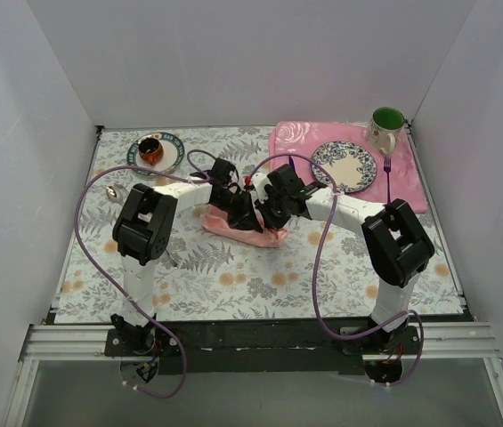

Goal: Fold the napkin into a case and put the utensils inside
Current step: Stuff the top corner of the smaller-rectangle-folded napkin into the folded napkin.

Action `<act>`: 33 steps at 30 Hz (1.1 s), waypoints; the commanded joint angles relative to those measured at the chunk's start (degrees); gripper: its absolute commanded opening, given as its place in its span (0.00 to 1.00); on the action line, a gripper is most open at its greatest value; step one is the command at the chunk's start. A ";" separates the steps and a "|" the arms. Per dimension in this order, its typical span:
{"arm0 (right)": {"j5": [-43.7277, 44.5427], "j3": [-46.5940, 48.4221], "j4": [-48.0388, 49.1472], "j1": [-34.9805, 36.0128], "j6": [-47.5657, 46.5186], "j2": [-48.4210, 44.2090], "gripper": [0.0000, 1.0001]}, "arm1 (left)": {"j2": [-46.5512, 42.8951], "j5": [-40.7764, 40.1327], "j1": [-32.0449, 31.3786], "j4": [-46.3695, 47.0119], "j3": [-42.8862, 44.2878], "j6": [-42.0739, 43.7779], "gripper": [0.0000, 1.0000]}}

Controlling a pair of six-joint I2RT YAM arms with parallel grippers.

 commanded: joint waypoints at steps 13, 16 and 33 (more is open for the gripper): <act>-1.98 -0.83 1.94 0.37 -0.81 -3.81 0.01 | 4.31 -0.11 1.74 1.24 -1.20 -2.70 0.00; -1.89 -0.47 1.68 0.37 -0.81 -4.07 0.01 | 4.13 -0.28 1.82 1.15 -1.72 -2.87 0.00; -4.18 -2.76 2.90 0.46 -1.16 -3.98 0.01 | -0.96 3.67 1.03 3.79 0.56 -4.28 0.00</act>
